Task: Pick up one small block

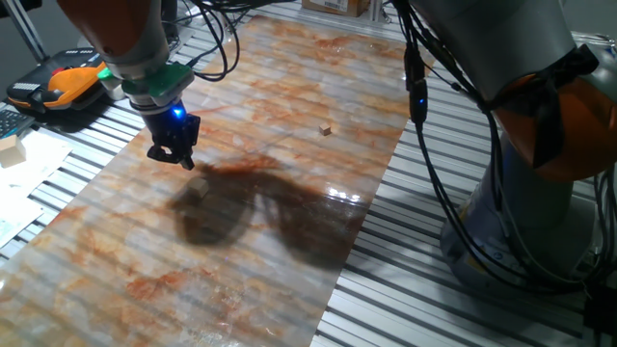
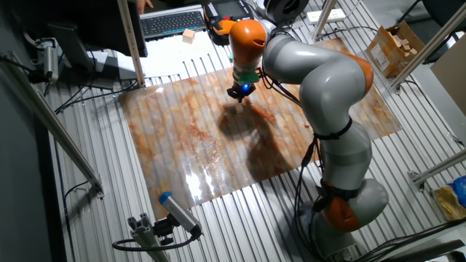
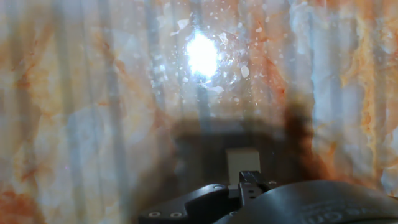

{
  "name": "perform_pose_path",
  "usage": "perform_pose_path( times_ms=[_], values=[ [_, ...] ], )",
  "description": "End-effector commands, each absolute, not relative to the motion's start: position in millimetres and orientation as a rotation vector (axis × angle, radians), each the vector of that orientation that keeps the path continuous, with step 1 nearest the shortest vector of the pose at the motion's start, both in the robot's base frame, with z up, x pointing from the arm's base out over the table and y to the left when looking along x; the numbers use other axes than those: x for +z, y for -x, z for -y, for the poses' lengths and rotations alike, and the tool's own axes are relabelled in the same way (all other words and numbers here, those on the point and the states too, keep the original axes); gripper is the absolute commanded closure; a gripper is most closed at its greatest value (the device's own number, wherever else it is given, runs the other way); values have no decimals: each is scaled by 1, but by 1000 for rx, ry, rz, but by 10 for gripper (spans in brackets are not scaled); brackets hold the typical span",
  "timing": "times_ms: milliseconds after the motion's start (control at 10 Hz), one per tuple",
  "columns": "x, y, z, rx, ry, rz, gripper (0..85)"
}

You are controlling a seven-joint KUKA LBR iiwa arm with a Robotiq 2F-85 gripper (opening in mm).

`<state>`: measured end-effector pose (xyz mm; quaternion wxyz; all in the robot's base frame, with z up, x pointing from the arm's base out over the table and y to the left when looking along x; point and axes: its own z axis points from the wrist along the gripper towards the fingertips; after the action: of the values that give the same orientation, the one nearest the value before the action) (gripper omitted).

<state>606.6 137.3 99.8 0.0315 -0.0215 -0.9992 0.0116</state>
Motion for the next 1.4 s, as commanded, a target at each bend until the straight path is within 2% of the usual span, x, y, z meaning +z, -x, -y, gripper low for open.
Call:
perform_pose_path(
  times_ms=[0,1300],
  values=[
    [100,-607,-137,35,66,3076,850],
    [81,-610,-135,4,57,3126,850]
  ],
)
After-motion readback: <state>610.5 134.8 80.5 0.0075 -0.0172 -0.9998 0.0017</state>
